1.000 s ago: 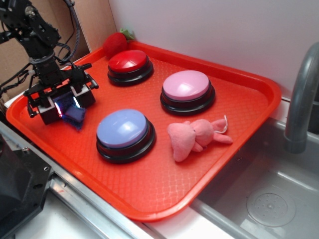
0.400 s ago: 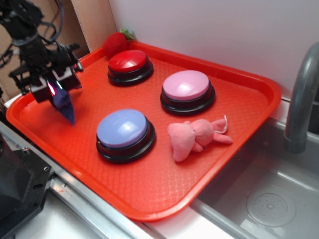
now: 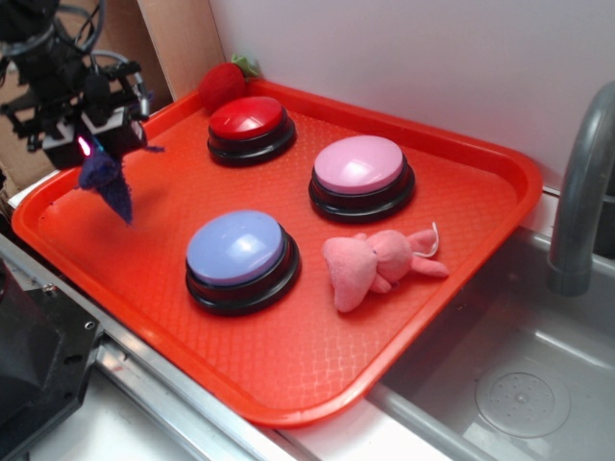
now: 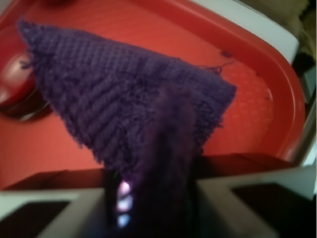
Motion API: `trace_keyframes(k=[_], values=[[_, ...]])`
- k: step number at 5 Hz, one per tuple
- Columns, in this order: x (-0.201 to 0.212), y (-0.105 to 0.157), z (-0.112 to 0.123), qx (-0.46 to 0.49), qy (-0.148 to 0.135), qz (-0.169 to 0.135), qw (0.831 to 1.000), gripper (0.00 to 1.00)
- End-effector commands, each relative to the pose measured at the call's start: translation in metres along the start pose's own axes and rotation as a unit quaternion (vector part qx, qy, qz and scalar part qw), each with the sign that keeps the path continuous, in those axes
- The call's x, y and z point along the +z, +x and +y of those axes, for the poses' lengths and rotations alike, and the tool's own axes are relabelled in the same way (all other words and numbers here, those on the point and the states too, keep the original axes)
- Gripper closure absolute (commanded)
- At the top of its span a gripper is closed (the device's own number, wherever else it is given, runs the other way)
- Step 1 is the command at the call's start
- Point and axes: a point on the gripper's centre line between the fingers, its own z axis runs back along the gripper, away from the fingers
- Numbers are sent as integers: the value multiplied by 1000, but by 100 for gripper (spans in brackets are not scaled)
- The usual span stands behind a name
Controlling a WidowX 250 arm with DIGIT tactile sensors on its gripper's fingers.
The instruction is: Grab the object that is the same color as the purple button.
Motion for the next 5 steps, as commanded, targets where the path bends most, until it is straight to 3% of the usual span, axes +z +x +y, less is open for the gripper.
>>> trace_keyframes(k=[1, 3, 4, 5], values=[[44, -7, -19, -242, -35, 35, 969, 100], [50, -45, -39, -416, -36, 63, 907, 100], [45, -50, -42, -427, -26, 74, 901, 100], [43, -44, -38, -404, -22, 89, 910, 100]])
